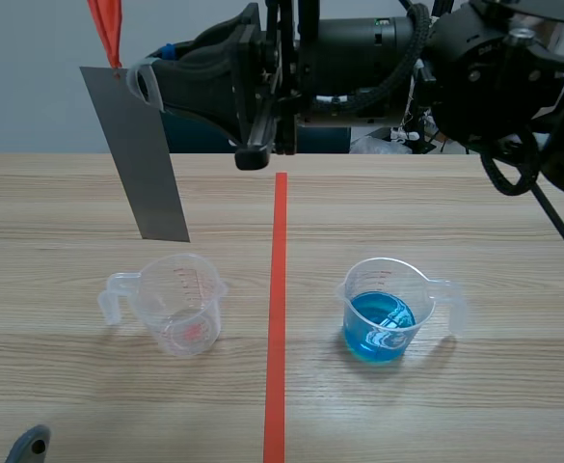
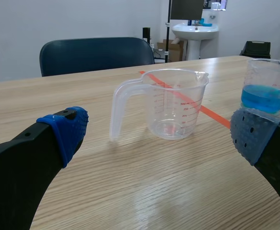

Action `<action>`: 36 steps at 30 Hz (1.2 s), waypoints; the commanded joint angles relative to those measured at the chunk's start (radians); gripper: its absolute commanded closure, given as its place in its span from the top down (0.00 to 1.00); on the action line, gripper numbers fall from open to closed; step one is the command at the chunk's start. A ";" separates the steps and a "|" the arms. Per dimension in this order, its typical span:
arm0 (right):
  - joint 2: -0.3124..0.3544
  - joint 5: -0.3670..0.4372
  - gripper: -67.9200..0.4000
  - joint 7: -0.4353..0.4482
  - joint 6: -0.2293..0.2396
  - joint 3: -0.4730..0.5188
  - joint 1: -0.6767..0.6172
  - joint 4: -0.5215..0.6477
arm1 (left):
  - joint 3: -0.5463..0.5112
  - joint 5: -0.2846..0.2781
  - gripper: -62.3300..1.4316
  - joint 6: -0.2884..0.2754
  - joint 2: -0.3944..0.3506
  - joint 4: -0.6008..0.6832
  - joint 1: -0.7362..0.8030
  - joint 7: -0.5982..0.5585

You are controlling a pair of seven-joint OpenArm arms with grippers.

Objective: Do the redox reaction experiment. move the plate over the blue solution

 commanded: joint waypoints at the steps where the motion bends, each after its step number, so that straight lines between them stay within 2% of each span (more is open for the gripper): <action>1: 0.036 0.015 0.01 0.037 0.013 0.018 0.025 0.018 | -0.005 -0.006 1.00 0.002 -0.006 0.008 0.002 -0.046; 8: 0.168 0.014 0.01 0.142 0.080 0.018 0.025 0.018 | -0.005 -0.006 1.00 0.002 -0.006 0.008 0.002 -0.046; 16: 0.313 0.014 0.01 0.217 0.080 0.018 0.025 0.018 | -0.005 -0.006 1.00 0.002 -0.006 0.008 0.003 -0.046; 23: 0.443 0.007 0.01 0.337 0.080 0.018 0.025 0.018 | -0.005 -0.006 1.00 0.002 -0.018 0.009 0.048 -0.046; 28: 0.512 -0.051 0.01 0.412 0.080 0.018 -0.011 0.018 | -0.009 -0.014 1.00 -0.010 -0.061 0.009 0.122 -0.046; 30: 0.536 -0.097 0.01 0.468 0.080 0.018 -0.042 0.018 | -0.009 -0.009 1.00 -0.042 -0.086 0.009 0.154 -0.046; 36: 0.606 -0.227 0.01 0.652 0.080 0.018 -0.125 0.018 | -0.009 0.022 1.00 -0.043 -0.179 0.044 0.247 -0.046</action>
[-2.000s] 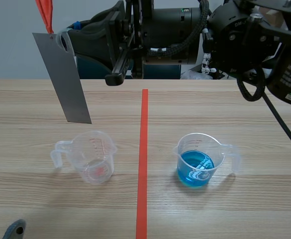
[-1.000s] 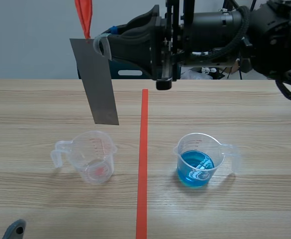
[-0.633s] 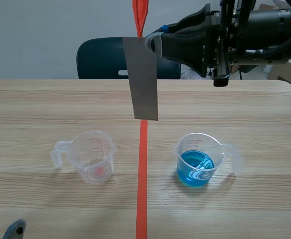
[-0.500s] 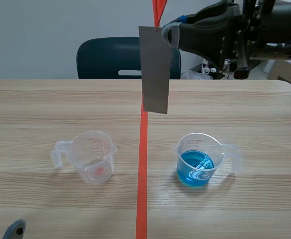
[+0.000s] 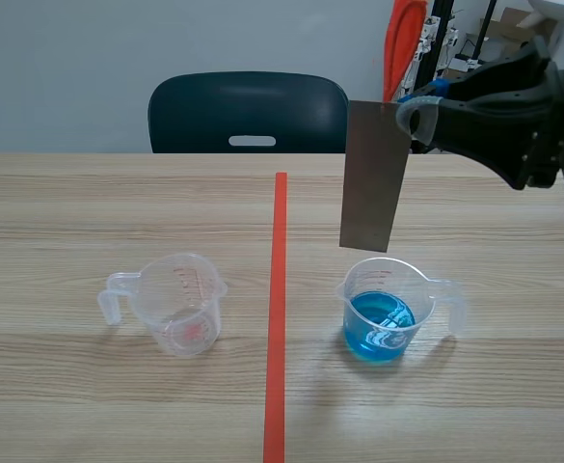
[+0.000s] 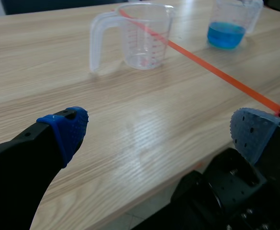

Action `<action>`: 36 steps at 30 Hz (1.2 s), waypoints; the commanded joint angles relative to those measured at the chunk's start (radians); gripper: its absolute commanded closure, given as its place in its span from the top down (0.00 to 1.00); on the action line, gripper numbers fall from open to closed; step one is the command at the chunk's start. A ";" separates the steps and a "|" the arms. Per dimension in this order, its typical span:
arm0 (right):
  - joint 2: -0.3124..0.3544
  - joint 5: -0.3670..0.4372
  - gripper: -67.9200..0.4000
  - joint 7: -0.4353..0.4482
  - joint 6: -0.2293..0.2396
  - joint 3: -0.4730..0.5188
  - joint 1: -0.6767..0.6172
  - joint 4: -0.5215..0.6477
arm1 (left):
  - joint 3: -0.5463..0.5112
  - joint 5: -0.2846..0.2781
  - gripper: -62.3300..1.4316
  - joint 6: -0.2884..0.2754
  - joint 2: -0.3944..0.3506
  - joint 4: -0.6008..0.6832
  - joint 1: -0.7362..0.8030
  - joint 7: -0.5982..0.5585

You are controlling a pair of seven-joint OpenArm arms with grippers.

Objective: Do the redox reaction experiment. move the plate over the blue solution

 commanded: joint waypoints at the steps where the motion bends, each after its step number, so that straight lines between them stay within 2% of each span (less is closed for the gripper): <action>1: 0.036 -0.002 0.01 0.056 0.011 0.016 0.003 0.016 | -0.008 -0.019 1.00 -0.001 -0.047 0.036 0.027 -0.047; 3: 0.066 -0.018 0.01 0.116 0.011 0.016 -0.017 0.016 | -0.008 -0.027 1.00 0.010 -0.097 0.055 0.053 -0.047; 7: 0.121 -0.063 0.01 0.227 0.011 0.016 -0.052 0.015 | -0.008 -0.137 1.00 0.016 -0.203 0.114 0.089 -0.047; 12: 0.153 -0.107 0.01 0.307 0.011 0.016 -0.101 0.010 | -0.008 -0.163 1.00 0.016 -0.353 0.205 0.101 -0.047; 15: 0.164 -0.120 0.01 0.350 0.011 0.015 -0.118 -0.003 | -0.008 -0.227 1.00 0.016 -0.430 0.275 0.101 -0.047; 18: 0.172 -0.120 0.01 0.407 0.011 0.015 -0.118 -0.032 | -0.008 -0.288 1.00 0.011 -0.504 0.368 0.101 0.013; 21: 0.187 -0.116 0.01 0.439 0.011 0.015 -0.117 -0.061 | -0.008 -0.327 0.98 -0.021 -0.568 0.464 0.097 0.108; 24: 0.192 -0.113 0.01 0.461 0.011 0.015 -0.117 -0.092 | -0.008 -0.362 0.83 -0.029 -0.617 0.555 0.093 0.193; 27: 0.192 -0.087 0.01 0.467 0.011 0.015 -0.117 -0.120 | -0.008 -0.393 0.63 -0.029 -0.640 0.635 0.087 0.264; 29: 0.185 -0.079 0.01 0.466 0.011 0.015 -0.110 -0.139 | -0.008 -0.389 0.53 -0.037 -0.642 0.677 0.063 0.326; 34: 0.151 -0.072 0.01 0.431 0.011 0.015 -0.109 -0.158 | -0.008 -0.389 0.30 -0.126 -0.637 0.766 -0.013 0.476; 36: 0.136 -0.073 0.01 0.413 0.011 0.015 -0.109 -0.158 | -0.007 -0.389 0.23 -0.142 -0.626 0.801 -0.049 0.550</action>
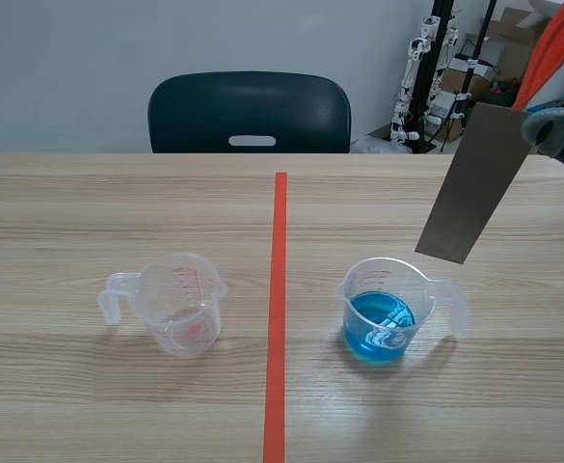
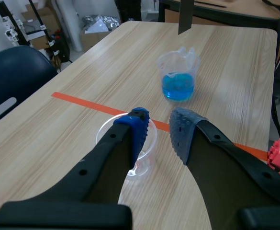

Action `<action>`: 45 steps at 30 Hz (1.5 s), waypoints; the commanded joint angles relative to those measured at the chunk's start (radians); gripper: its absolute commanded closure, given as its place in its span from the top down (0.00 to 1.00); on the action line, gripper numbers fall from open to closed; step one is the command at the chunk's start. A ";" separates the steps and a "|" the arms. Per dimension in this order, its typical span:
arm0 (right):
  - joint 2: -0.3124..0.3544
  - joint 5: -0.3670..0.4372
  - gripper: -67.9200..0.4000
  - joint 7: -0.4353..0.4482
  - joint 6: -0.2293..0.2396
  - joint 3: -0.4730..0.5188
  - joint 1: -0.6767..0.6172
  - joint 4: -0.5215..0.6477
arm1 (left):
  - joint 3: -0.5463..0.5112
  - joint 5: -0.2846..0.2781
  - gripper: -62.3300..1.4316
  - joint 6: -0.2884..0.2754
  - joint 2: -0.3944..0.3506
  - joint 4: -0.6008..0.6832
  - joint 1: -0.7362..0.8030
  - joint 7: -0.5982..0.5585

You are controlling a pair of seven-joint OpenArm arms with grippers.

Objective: Do the redox reaction experiment. move the plate over the blue solution

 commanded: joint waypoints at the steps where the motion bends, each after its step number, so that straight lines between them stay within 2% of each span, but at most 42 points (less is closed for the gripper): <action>1: -0.007 0.019 0.01 0.011 0.012 0.015 0.022 0.017 | -0.007 -0.008 0.20 -0.002 0.024 0.030 -0.034 0.047; 7: -0.033 0.019 0.01 0.003 0.012 0.015 0.022 0.019 | -0.006 -0.008 0.14 -0.006 0.082 0.113 -0.120 0.252; 9: -0.034 0.019 0.01 0.003 0.012 0.016 0.023 0.025 | 0.000 -0.008 0.10 -0.023 0.113 0.132 -0.152 0.311; 16: -0.033 0.016 0.01 0.003 0.012 0.016 0.040 0.032 | 0.102 -0.008 0.09 -0.063 0.227 0.150 -0.322 0.533; 24: -0.032 0.023 0.01 0.003 0.012 0.016 0.039 0.033 | 0.176 0.002 0.09 -0.085 0.312 0.150 -0.478 0.653; 28: -0.030 0.041 0.01 0.002 0.012 0.016 0.039 0.048 | 0.261 0.053 0.09 -0.104 0.359 0.150 -0.573 0.731; 35: -0.020 0.048 0.02 -0.013 0.012 0.016 0.039 0.083 | 0.396 0.053 0.09 -0.106 0.452 0.149 -0.681 0.866; 45: 0.013 0.066 0.02 -0.024 0.012 0.016 0.039 0.124 | 0.433 0.053 0.09 -0.102 0.578 0.146 -0.775 0.965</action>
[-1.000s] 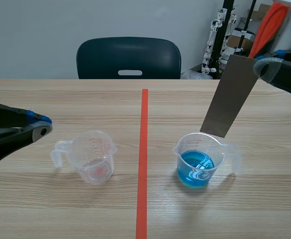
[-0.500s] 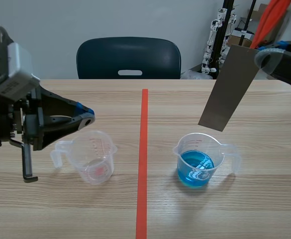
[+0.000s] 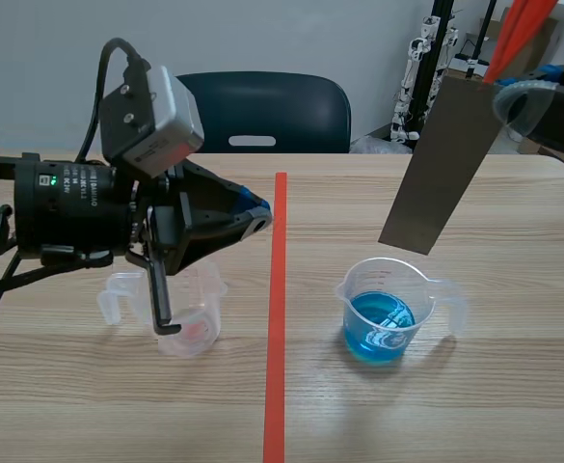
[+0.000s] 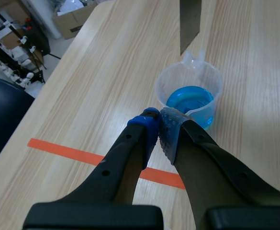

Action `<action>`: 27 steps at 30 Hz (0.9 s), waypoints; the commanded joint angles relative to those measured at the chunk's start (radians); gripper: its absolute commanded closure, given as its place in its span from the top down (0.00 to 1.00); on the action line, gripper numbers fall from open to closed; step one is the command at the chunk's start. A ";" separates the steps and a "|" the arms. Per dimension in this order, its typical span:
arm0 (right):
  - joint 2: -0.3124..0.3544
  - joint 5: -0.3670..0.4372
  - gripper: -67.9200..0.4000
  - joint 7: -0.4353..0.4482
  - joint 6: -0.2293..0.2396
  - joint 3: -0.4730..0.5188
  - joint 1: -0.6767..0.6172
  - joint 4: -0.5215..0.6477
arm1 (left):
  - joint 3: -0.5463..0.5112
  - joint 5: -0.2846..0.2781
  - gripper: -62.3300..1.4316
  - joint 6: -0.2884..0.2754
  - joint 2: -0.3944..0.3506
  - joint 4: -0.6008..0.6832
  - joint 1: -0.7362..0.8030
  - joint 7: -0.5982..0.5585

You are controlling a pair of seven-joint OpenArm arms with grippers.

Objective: Do the redox reaction experiment. move the plate over the blue solution

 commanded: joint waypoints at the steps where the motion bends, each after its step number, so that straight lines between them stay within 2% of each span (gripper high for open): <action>1: 0.011 0.021 0.02 0.011 0.012 0.016 0.019 0.008 | -0.001 -0.010 0.09 0.002 0.010 0.002 -0.007 -0.007; 6: 0.011 0.023 0.02 0.003 0.012 0.016 0.019 0.007 | 0.011 -0.010 0.09 -0.001 0.050 -0.047 -0.039 0.023; 16: 0.011 0.023 0.02 -0.003 0.012 0.016 0.019 0.007 | 0.102 -0.010 0.09 -0.010 0.130 -0.165 -0.119 0.061; 18: 0.011 0.023 0.01 -0.004 0.012 0.016 0.019 0.007 | 0.104 -0.010 0.09 -0.026 0.147 -0.183 -0.126 0.061; 22: 0.011 0.023 0.01 -0.004 0.012 0.016 0.019 0.007 | 0.105 0.000 0.09 -0.053 0.176 -0.192 -0.130 0.064; 27: 0.011 0.022 0.01 -0.004 0.012 0.016 0.019 0.007 | 0.118 0.019 0.09 -0.053 0.202 -0.193 -0.140 0.080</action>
